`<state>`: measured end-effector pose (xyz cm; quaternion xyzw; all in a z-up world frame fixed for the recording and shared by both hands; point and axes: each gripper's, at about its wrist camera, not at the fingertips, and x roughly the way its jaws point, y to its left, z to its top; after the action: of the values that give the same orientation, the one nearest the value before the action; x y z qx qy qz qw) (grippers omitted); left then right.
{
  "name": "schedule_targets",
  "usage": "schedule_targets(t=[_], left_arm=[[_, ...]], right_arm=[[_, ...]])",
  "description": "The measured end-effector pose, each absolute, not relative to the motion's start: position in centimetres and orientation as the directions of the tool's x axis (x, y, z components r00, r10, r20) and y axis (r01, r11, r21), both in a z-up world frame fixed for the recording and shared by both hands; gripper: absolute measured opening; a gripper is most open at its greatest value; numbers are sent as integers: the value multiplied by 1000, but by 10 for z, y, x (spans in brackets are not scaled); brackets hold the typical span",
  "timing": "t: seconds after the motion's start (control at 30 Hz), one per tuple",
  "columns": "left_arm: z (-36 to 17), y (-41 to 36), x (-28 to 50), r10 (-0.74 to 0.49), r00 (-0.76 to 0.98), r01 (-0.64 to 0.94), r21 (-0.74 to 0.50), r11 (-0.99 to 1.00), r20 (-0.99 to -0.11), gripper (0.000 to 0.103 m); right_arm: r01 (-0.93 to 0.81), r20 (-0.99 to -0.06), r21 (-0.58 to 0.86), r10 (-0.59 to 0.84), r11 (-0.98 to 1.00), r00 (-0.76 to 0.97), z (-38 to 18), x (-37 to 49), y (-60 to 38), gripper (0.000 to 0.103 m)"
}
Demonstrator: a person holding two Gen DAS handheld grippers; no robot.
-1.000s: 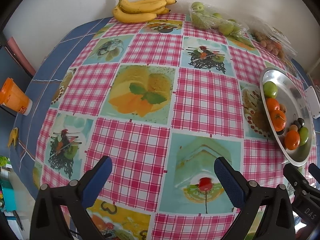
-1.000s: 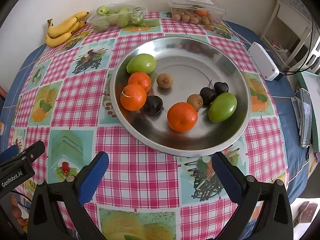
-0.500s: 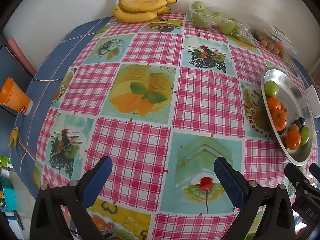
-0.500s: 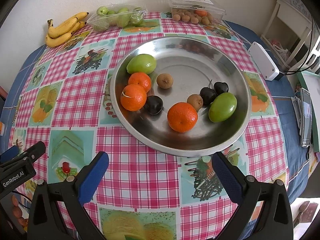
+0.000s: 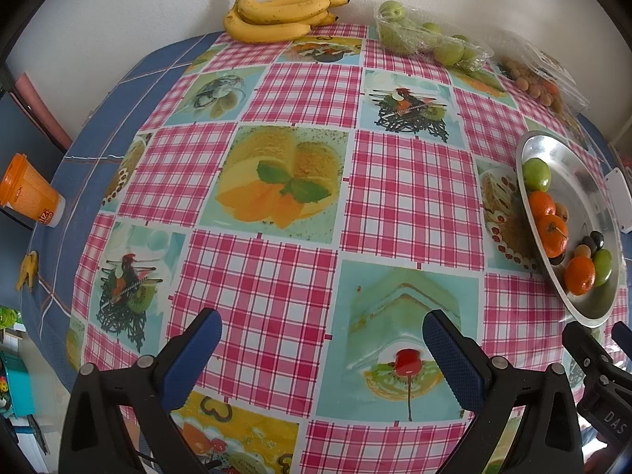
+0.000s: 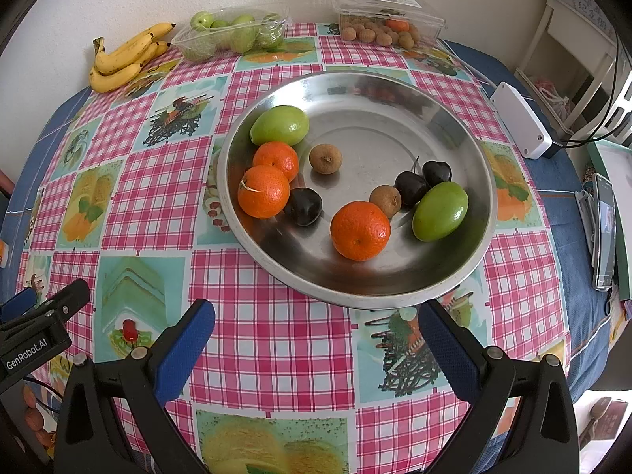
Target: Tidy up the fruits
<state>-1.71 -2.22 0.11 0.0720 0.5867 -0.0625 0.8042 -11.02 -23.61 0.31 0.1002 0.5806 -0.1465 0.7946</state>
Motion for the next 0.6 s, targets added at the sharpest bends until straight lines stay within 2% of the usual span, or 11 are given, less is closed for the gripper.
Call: schedule_targets(t=[0.6], left_arm=[[4,-25,-18,-29,309,195,34,980,-951,103]], right_arm=[[348,-952,-11,-116,937,283,3,-110,-236,103]])
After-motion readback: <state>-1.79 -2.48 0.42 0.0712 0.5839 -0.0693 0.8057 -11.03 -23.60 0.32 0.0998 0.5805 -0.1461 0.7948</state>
